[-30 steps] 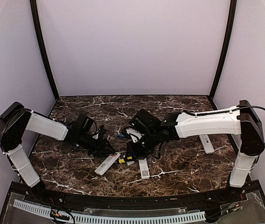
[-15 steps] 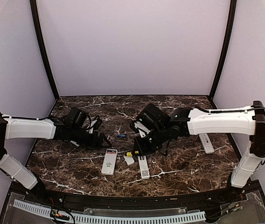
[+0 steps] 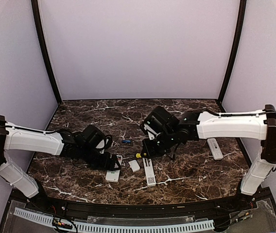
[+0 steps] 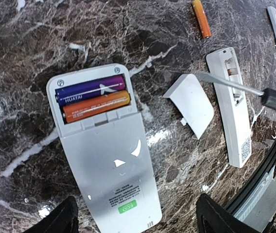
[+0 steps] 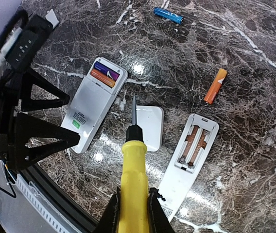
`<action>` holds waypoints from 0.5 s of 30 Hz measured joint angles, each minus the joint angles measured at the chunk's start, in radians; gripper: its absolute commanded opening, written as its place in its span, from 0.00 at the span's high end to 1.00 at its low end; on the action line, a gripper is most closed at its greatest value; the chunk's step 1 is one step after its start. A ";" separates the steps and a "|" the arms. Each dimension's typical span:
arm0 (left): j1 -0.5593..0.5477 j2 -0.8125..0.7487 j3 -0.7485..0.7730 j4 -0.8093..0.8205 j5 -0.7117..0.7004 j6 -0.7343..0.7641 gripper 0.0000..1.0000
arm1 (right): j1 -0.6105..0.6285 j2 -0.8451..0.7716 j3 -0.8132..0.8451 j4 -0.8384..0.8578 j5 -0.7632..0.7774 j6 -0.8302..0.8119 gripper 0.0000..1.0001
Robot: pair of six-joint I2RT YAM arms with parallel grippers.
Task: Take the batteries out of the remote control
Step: Pick up the remote control without the battery cover from the center of the board.
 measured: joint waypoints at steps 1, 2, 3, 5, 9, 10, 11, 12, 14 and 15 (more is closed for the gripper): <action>-0.011 0.012 0.000 0.000 -0.009 -0.014 0.17 | -0.002 -0.006 -0.004 0.003 0.001 0.002 1.00; -0.019 0.026 0.001 0.000 -0.019 -0.026 0.17 | -0.005 -0.014 -0.006 0.003 0.003 0.002 1.00; -0.025 0.039 0.002 0.000 -0.024 -0.032 0.17 | -0.006 -0.020 -0.008 0.006 0.005 0.002 1.00; -0.033 0.071 0.012 0.000 -0.033 -0.043 0.17 | -0.009 -0.032 -0.013 0.016 0.008 0.002 1.00; -0.034 0.109 0.052 0.003 -0.051 -0.045 0.17 | -0.011 -0.053 -0.033 0.038 0.012 0.003 1.00; -0.034 0.118 0.061 0.001 -0.058 -0.043 0.17 | -0.011 -0.057 -0.039 0.042 0.012 0.004 1.00; -0.034 0.126 0.071 -0.003 -0.065 -0.041 0.17 | -0.011 -0.058 -0.043 0.045 0.012 0.005 1.00; -0.035 0.132 0.077 -0.006 -0.071 -0.038 0.17 | -0.011 -0.060 -0.049 0.050 0.013 0.006 1.00; -0.040 0.143 0.093 -0.022 -0.088 -0.027 0.17 | -0.011 -0.061 -0.059 0.060 0.016 0.012 1.00; -0.044 0.149 0.101 -0.031 -0.100 -0.019 0.17 | -0.011 -0.062 -0.065 0.062 0.016 0.014 1.00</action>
